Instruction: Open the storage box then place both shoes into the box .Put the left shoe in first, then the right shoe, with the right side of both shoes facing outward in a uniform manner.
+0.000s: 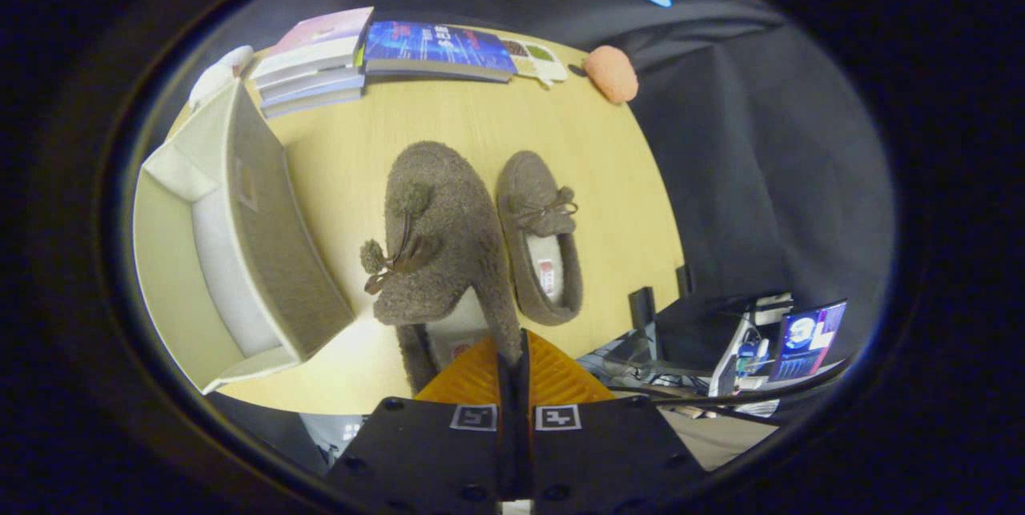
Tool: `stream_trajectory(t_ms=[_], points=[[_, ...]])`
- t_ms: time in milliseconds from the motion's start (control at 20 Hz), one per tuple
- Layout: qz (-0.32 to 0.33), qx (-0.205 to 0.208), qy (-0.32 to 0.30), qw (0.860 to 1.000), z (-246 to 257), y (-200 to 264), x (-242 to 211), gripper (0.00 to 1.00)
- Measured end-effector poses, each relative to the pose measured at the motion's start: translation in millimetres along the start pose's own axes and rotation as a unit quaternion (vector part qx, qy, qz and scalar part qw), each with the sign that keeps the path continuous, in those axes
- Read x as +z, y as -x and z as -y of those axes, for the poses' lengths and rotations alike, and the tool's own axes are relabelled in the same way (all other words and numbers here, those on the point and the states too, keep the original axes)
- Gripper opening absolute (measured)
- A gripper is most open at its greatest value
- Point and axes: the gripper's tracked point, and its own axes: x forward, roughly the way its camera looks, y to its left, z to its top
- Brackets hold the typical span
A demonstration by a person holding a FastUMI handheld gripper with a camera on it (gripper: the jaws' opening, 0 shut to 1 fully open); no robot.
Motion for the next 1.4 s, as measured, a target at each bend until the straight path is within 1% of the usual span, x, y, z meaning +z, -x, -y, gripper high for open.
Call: stream_trajectory(t_ms=[150,350,500,600,700,800,950,1150,1400], points=[[0.031,0.008,-0.002,0.999,-13,42,15,0.04],[0.07,0.035,0.003,0.997,-48,90,34,0.04],[0.083,0.048,0.015,0.995,-78,119,40,0.04],[0.082,0.065,0.027,0.994,-105,130,41,0.04],[0.076,0.088,0.039,0.992,-137,135,38,0.04],[0.065,0.097,0.059,0.991,-160,132,34,0.04],[0.052,0.08,0.096,0.991,-176,124,31,0.04],[0.048,0.082,0.112,0.989,-203,119,40,0.04],[0.017,0.125,0.119,0.985,-243,104,36,0.04]])
